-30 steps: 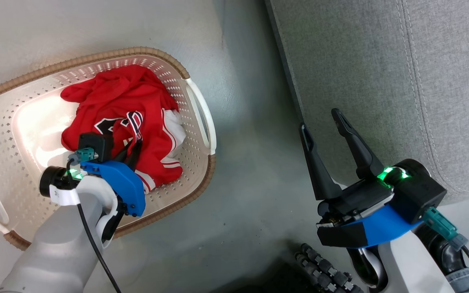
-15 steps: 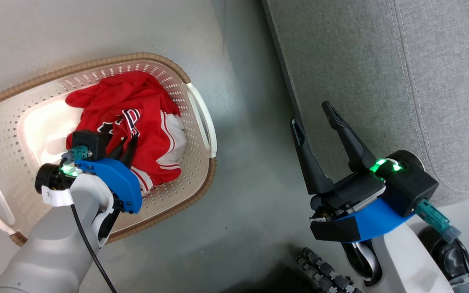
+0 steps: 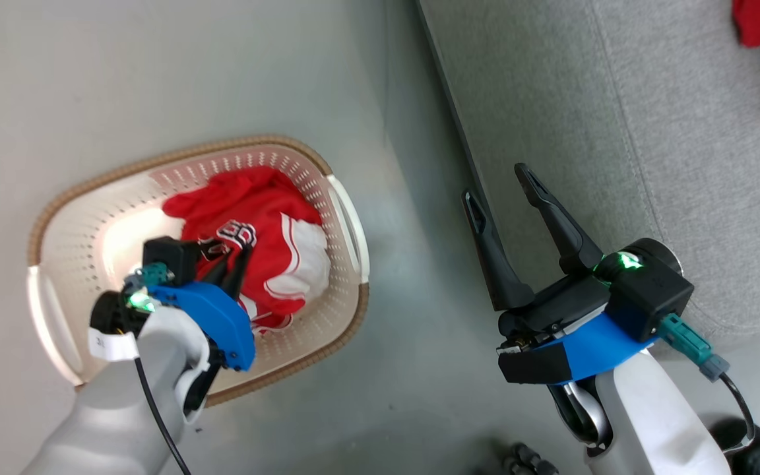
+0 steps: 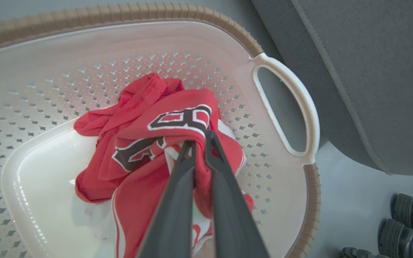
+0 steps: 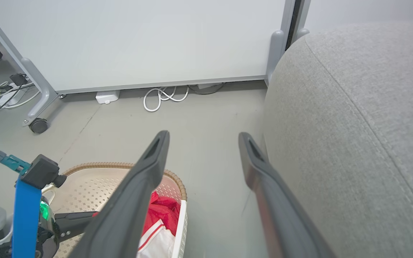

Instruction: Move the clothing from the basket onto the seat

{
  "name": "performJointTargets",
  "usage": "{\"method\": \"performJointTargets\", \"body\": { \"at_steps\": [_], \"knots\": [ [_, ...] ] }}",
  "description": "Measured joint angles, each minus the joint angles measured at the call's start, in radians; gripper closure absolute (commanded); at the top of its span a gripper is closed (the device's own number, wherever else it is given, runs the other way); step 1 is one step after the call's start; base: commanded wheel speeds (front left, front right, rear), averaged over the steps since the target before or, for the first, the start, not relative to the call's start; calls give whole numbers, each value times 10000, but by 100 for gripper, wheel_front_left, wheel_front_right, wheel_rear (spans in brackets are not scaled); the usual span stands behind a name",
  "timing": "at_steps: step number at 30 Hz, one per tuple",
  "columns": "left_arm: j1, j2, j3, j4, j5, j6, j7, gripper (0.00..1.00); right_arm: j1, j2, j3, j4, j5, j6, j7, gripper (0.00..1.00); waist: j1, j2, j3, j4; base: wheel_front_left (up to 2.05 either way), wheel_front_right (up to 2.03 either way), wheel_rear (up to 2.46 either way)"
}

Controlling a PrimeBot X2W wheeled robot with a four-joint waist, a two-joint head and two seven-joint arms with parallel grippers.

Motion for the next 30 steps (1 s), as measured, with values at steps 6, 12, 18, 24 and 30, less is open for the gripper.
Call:
{"method": "performJointTargets", "body": {
  "at_steps": [6,12,18,24,30],
  "knots": [
    [261,-242,-100,-178,-109,0,-59,100,-23,6,-142,249,-157,0,178,0,0,0,-936,329,0,0,0],
    [686,-397,387,-650,242,0,-73,100,110,10,-232,454,-240,0,414,0,-1,0,-2027,797,0,0,0],
    [1289,-673,1089,-1126,886,0,-71,100,445,13,-376,671,-265,0,642,0,-1,0,-3144,1321,0,0,0],
    [1919,-895,1649,-1480,1515,0,-71,100,852,13,-525,754,-307,0,872,0,-2,0,-4228,1816,0,0,0],
    [2295,-1112,1889,-1739,2067,0,-73,100,1437,13,-750,819,-316,0,1078,0,-3,0,-5277,2271,0,0,0]
  ]
}}
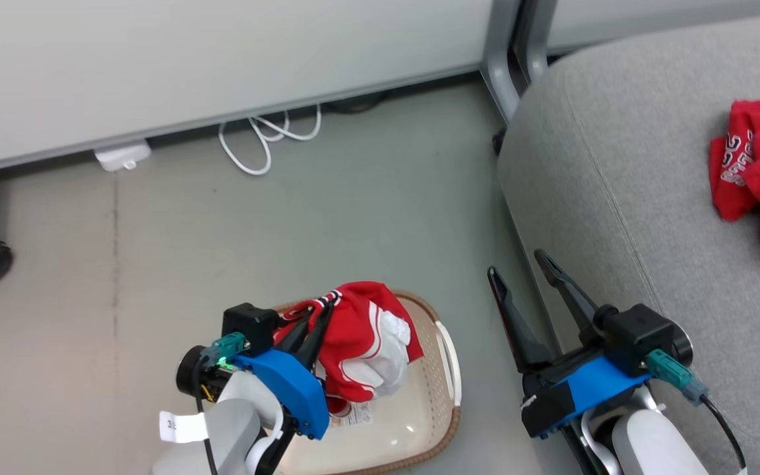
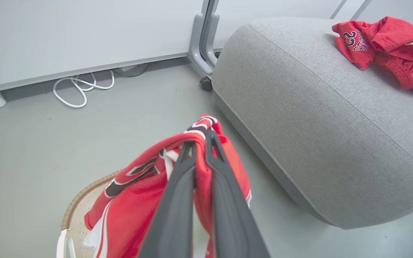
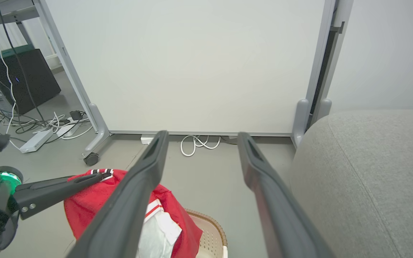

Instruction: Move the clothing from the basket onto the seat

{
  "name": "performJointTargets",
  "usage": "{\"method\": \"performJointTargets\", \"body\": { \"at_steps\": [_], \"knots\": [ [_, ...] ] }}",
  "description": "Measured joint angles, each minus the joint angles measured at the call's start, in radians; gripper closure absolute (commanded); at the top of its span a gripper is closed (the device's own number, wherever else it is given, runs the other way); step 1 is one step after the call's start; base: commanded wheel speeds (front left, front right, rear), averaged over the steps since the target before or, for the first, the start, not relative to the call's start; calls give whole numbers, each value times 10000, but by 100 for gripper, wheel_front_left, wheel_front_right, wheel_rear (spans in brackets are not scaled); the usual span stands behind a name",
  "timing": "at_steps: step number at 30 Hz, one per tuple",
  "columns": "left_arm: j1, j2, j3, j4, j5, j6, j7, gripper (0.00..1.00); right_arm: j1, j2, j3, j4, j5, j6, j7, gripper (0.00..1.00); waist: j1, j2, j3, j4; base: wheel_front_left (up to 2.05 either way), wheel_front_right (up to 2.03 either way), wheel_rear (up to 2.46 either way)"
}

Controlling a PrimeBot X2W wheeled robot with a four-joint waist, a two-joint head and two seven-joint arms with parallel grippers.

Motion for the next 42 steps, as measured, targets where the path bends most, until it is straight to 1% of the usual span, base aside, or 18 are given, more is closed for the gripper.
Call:
{"method": "performJointTargets", "body": {
  "at_steps": [9,15,20,26,42],
  "knots": [
    [3,-336,-284,-224,581,0,0,100,772,0,-130,-13,27,0,313,0,1,0,-1382,676,0,0,0],
    [-222,-560,-612,-407,665,0,0,100,1094,0,-127,-40,79,0,451,0,1,0,-2012,1041,0,0,0],
    [-701,-752,-932,-422,612,0,0,100,1225,0,-92,-67,77,0,564,0,1,0,-2233,1330,0,0,0],
    [-1396,-940,-1204,-357,454,0,0,100,1293,0,4,-50,86,0,646,0,2,0,-2346,1509,0,0,0],
    [-2871,-1235,-2050,-347,-326,0,0,100,1378,2,186,159,180,0,688,0,3,0,-2500,1614,0,0,0]
  ]
}}
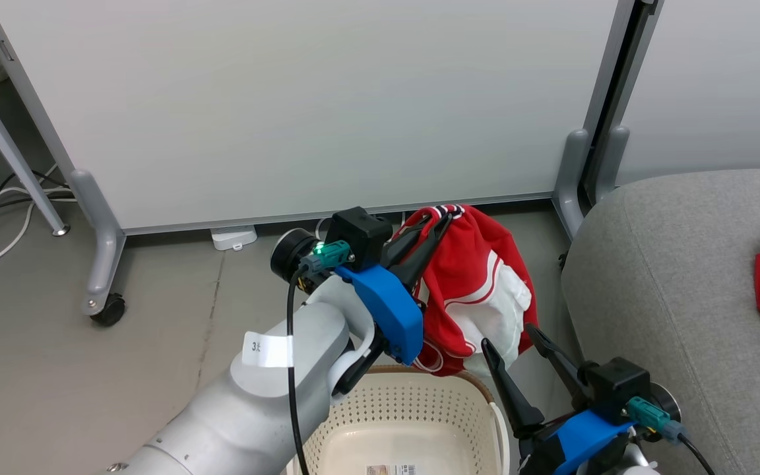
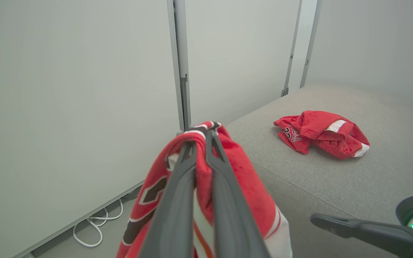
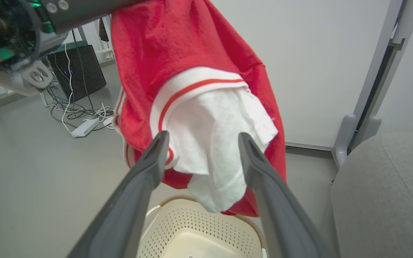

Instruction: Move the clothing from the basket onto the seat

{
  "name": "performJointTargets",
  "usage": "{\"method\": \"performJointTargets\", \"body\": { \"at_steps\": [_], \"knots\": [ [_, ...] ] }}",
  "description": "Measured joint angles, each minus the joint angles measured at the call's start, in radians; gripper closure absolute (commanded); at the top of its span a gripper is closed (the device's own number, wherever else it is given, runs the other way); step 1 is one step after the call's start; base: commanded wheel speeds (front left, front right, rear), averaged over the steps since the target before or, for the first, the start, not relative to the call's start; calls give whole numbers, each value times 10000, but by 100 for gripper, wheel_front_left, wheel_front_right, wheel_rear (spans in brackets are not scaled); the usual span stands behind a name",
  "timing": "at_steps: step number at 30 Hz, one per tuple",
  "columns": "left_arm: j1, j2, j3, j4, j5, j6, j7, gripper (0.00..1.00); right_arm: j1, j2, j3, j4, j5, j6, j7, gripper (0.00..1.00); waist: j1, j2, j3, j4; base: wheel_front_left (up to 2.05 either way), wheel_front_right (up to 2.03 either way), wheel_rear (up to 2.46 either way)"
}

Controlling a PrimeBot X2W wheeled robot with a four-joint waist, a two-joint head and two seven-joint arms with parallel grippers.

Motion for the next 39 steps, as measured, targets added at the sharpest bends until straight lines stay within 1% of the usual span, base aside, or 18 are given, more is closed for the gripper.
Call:
{"method": "performJointTargets", "body": {
  "at_steps": [9,19,25,30,39],
  "knots": [
    [-105,-71,-136,77,-351,0,0,100,5,0,-2,46,6,0,-12,0,0,0,-47,-74,0,0,0],
    [-90,-81,-242,100,-412,0,0,100,-10,0,-12,48,8,0,0,0,0,0,40,-76,0,0,0],
    [-38,-92,-328,102,-460,0,0,100,-362,0,117,221,-19,0,84,0,0,0,86,-74,0,0,0],
    [-36,-102,-441,111,-531,0,0,100,-967,0,261,817,-176,0,339,0,0,0,110,-87,0,0,0],
    [-37,-117,-660,81,-635,0,0,100,-2308,0,813,2481,-86,0,236,0,0,0,92,-80,0,0,0]
  ]
}}
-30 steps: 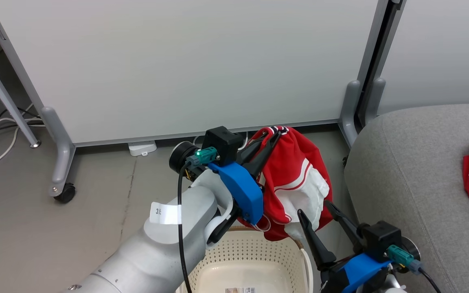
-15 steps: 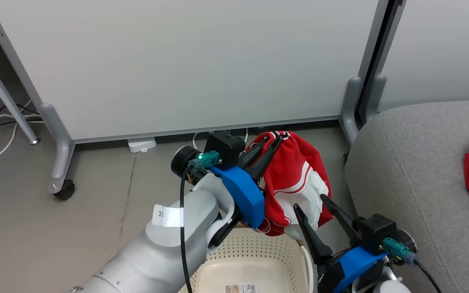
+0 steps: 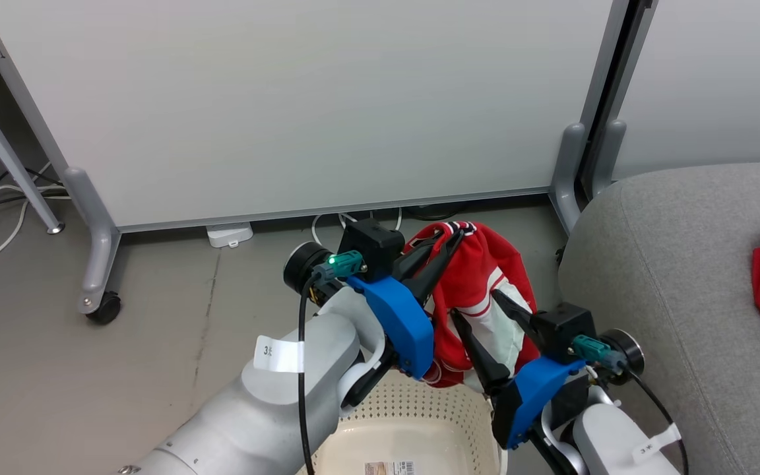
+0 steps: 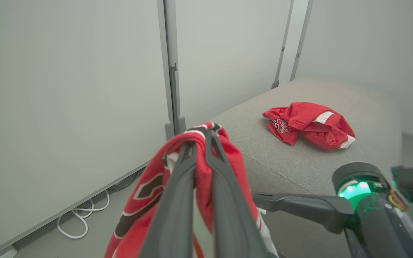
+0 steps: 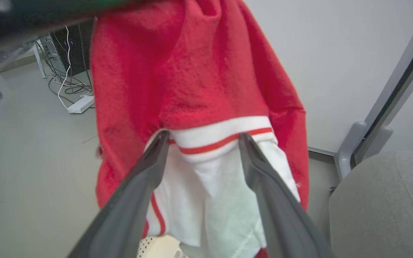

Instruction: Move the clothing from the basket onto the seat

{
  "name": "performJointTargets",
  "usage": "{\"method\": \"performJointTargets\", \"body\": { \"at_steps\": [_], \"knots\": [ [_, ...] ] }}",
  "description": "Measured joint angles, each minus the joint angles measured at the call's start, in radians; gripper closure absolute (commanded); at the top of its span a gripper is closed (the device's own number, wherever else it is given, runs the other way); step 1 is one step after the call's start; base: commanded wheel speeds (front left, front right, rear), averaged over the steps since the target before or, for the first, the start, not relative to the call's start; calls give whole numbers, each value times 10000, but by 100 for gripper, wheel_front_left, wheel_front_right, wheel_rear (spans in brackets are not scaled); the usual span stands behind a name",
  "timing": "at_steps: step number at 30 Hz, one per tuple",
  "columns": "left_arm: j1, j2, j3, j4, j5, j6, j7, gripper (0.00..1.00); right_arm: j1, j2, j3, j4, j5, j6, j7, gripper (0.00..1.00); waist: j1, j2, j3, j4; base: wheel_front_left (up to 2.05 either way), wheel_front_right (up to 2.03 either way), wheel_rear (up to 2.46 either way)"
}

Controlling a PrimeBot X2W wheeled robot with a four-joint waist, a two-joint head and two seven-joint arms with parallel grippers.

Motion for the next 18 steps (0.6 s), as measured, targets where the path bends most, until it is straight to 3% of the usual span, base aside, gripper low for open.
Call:
{"method": "performJointTargets", "body": {
  "at_steps": [15,16,17,18],
  "knots": [
    [-5,-25,-201,-13,-82,0,0,100,-1682,0,1035,2445,771,0,-715,0,0,-1,-30,29,0,0,0],
    [-6,-25,-215,-13,-84,0,0,100,-1778,0,1114,2571,884,0,-744,8,0,-1,-25,30,0,0,0],
    [-7,-27,-224,-15,-86,0,0,100,-1858,0,1191,2688,1009,0,-786,44,0,-1,-23,29,0,0,0],
    [-8,-27,-232,-13,-98,0,0,100,-1927,0,1252,2803,1158,0,-798,62,0,-1,-21,28,0,0,0]
  ]
}}
